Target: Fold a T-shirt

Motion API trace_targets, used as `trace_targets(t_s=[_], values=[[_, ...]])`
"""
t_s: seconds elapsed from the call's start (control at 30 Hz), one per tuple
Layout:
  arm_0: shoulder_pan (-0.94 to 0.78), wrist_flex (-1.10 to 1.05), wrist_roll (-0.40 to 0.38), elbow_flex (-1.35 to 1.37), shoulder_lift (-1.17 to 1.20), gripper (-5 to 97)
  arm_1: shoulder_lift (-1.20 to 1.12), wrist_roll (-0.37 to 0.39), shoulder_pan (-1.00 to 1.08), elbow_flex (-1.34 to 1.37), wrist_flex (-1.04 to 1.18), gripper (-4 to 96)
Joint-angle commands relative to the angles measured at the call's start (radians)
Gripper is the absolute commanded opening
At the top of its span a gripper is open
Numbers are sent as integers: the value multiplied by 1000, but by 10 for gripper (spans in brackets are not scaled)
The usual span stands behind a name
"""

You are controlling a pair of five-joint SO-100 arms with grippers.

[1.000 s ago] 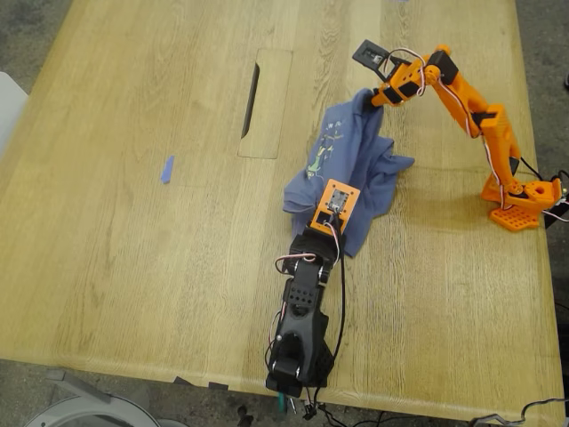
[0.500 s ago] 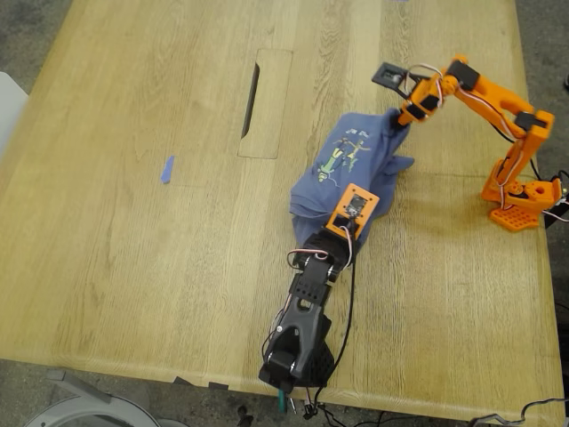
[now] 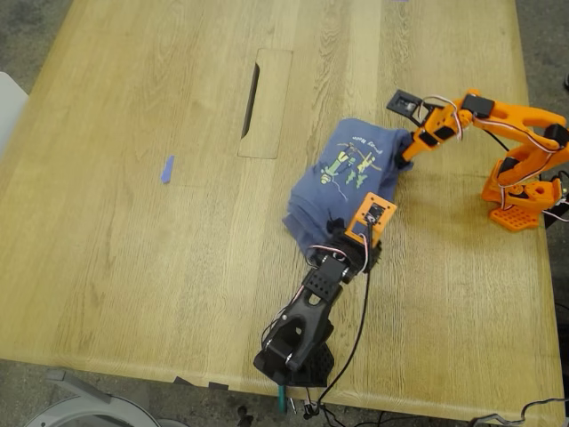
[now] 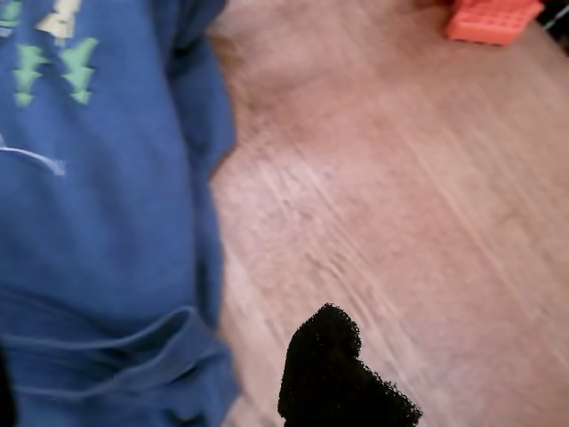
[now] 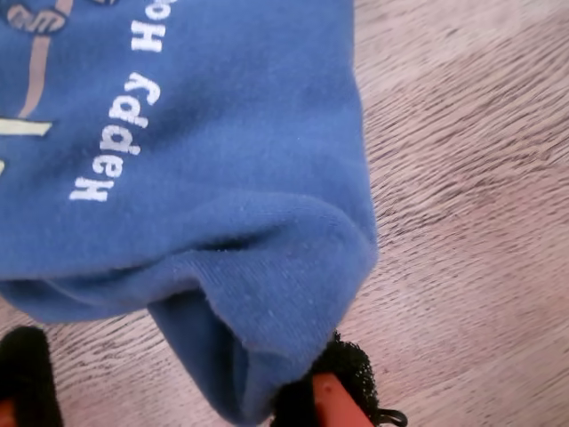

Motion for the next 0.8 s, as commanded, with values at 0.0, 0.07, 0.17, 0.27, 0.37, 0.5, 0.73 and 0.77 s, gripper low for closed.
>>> trace_targets(t_s=[0.0,0.07,0.17,0.27,0.37,0.5,0.73,0.77], values=[[44,-66,-44,8,-3,553,87,11,-14,49,-20,404],[52,-83,-40,18,-8,563,129,15,-18,89,-11,408],[57,-127,-35,20,-25,566,201,31,-21,156,-2,414],[61,-149,-29,15,-34,566,279,34,-15,225,15,413],[63,-150,-26,15,-34,567,354,40,-21,278,52,413],[64,-173,-12,12,-32,567,436,51,-17,299,118,407],[51,-198,15,-12,-34,567,581,57,-9,293,298,403],[43,-213,25,-17,-35,565,589,58,-8,281,305,396]])
